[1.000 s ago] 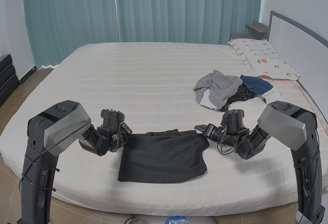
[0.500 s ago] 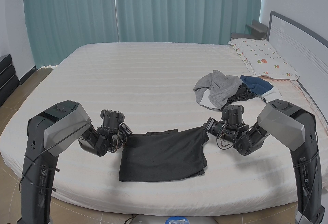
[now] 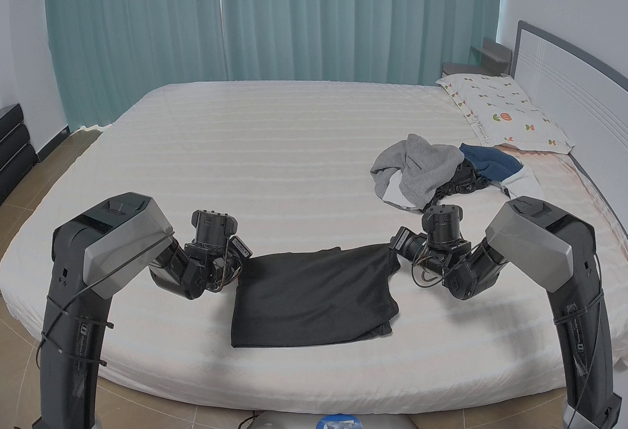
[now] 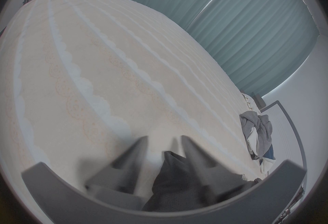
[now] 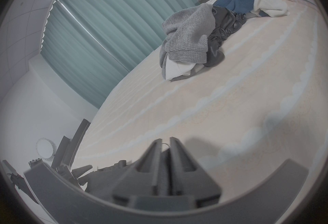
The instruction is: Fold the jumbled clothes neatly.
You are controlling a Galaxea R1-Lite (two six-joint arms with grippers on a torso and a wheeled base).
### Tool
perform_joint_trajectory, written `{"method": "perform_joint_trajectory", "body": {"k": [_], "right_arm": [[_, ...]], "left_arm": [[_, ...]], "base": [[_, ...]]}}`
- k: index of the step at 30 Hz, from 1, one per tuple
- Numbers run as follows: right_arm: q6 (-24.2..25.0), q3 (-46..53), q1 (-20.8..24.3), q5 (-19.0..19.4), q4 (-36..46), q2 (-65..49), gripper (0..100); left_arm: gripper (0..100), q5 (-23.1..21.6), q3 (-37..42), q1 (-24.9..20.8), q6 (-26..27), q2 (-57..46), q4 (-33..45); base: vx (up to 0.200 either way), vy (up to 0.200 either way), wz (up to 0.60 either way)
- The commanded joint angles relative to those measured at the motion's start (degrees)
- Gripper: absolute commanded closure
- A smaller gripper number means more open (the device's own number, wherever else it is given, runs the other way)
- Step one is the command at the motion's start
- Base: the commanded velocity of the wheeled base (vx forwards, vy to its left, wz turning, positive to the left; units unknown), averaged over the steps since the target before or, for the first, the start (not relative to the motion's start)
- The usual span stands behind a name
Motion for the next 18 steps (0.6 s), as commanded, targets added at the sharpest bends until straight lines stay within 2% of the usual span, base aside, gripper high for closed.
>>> {"method": "perform_joint_trajectory", "body": {"k": [1, 7, 12, 13, 16, 18], "right_arm": [[0.0, 0.3, 0.5, 0.1, -0.9, 0.3, 0], [0.4, 6.1, 0.0, 1.1, -5.2, -5.0, 0], [0.2, 24.1, -0.9, 10.4, -7.3, -15.7, 0], [0.2, 24.6, -0.9, 10.6, -7.3, -15.9, 0], [0.1, 33.6, -0.4, 17.1, -10.6, -18.9, 0], [-0.1, 35.8, 0.2, 18.3, -12.0, -19.1, 0]], "left_arm": [[0, -0.1, 0.0, 0.0, -0.1, 0.1, 0.0], [0, -0.1, 0.0, 0.1, -0.3, 0.0, -0.1], [0, -0.5, 0.2, 0.7, -0.7, -0.5, -0.1], [0, -0.5, 0.2, 0.7, -0.7, -0.6, -0.1], [0, -1.6, 0.5, 1.2, -2.7, -1.6, -0.1], [0, -2.4, 0.7, 1.2, -3.3, -1.8, -0.1]], "base": [[0.000, 0.000, 0.00], [0.000, 0.000, 0.00], [0.000, 0.000, 0.00], [0.000, 0.000, 0.00], [0.000, 0.000, 0.00], [0.000, 0.000, 0.00]]}}
